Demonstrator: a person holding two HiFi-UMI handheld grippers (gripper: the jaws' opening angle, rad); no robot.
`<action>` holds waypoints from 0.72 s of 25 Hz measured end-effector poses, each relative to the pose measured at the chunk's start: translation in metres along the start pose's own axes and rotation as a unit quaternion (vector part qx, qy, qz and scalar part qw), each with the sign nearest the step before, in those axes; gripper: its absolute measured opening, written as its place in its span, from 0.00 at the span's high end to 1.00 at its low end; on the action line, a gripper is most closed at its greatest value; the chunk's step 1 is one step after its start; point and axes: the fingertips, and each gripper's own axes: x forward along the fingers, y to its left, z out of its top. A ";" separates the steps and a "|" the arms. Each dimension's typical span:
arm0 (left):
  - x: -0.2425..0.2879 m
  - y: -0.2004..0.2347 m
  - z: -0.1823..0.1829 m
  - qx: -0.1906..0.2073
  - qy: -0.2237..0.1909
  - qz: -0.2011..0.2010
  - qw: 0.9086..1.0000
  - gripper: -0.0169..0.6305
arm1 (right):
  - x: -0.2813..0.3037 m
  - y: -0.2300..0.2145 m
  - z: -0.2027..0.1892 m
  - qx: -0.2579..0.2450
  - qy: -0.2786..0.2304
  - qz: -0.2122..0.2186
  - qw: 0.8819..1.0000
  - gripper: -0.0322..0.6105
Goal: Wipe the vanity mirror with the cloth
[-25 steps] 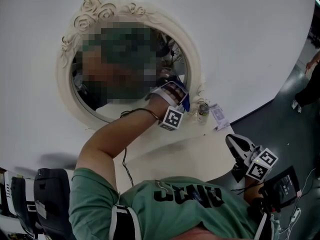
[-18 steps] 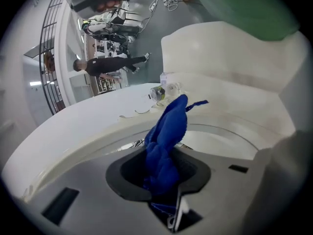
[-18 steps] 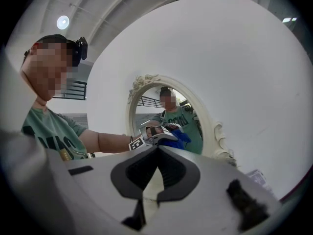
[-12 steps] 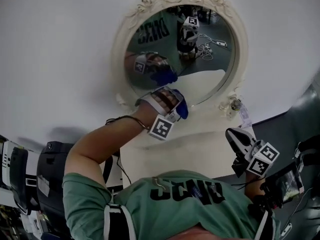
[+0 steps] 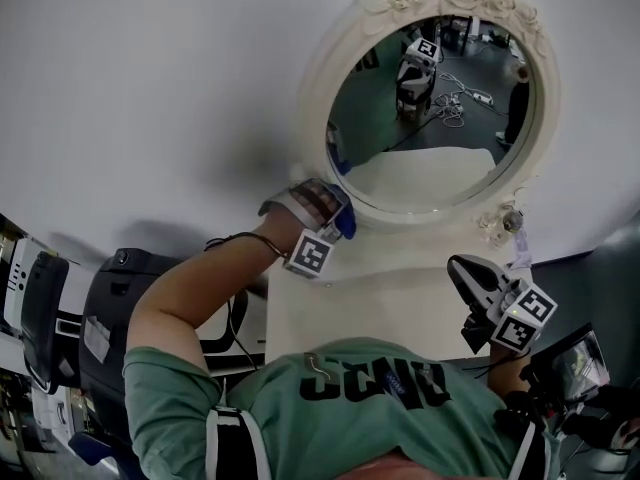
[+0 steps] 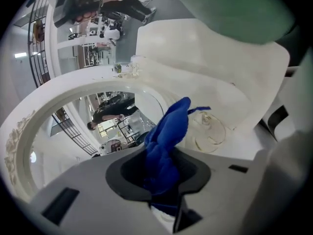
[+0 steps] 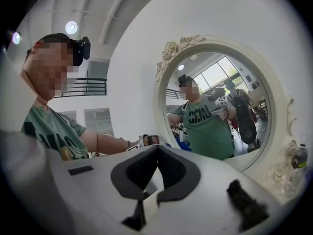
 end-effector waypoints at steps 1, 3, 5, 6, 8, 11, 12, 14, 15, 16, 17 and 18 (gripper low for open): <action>0.004 0.006 0.007 0.000 -0.003 -0.002 1.000 0.80 | -0.007 -0.006 0.002 0.002 0.000 -0.003 1.000 0.93; 0.017 0.023 0.023 0.002 -0.008 -0.003 1.000 0.80 | -0.026 -0.023 0.008 0.005 -0.001 -0.011 1.000 0.93; 0.029 0.030 0.032 0.009 -0.008 -0.013 1.000 0.80 | -0.040 -0.035 0.012 0.009 -0.003 -0.021 1.000 0.93; 0.034 0.028 0.032 0.016 -0.002 -0.027 1.000 0.80 | -0.043 -0.039 0.012 0.010 -0.004 -0.025 1.000 0.93; 0.044 0.018 0.030 0.029 0.010 -0.054 0.998 0.80 | -0.048 -0.044 0.011 0.012 -0.006 -0.032 0.999 0.93; 0.063 -0.006 0.031 0.031 0.002 -0.076 0.997 0.80 | -0.053 -0.049 0.009 0.014 -0.006 -0.040 0.999 0.93; 0.066 -0.014 0.031 0.038 0.000 -0.083 0.996 0.80 | -0.055 -0.050 0.009 0.015 -0.008 -0.044 0.999 0.93; 0.069 -0.030 0.031 0.061 -0.001 -0.095 0.994 0.80 | -0.059 -0.054 0.008 0.018 -0.013 -0.053 0.998 0.93; 0.073 -0.036 0.033 0.071 -0.003 -0.100 0.993 0.80 | -0.062 -0.057 0.007 0.019 -0.015 -0.058 0.998 0.93; 0.078 -0.039 0.039 0.077 -0.007 -0.103 0.992 0.80 | -0.067 -0.061 0.007 0.021 -0.017 -0.062 0.998 0.93; 0.085 -0.036 0.049 0.082 -0.012 -0.105 0.991 0.80 | -0.075 -0.067 0.007 0.023 -0.019 -0.066 0.997 0.93; 0.095 -0.026 0.063 0.085 -0.017 -0.104 0.991 0.80 | -0.086 -0.076 0.008 0.025 -0.021 -0.069 0.997 0.93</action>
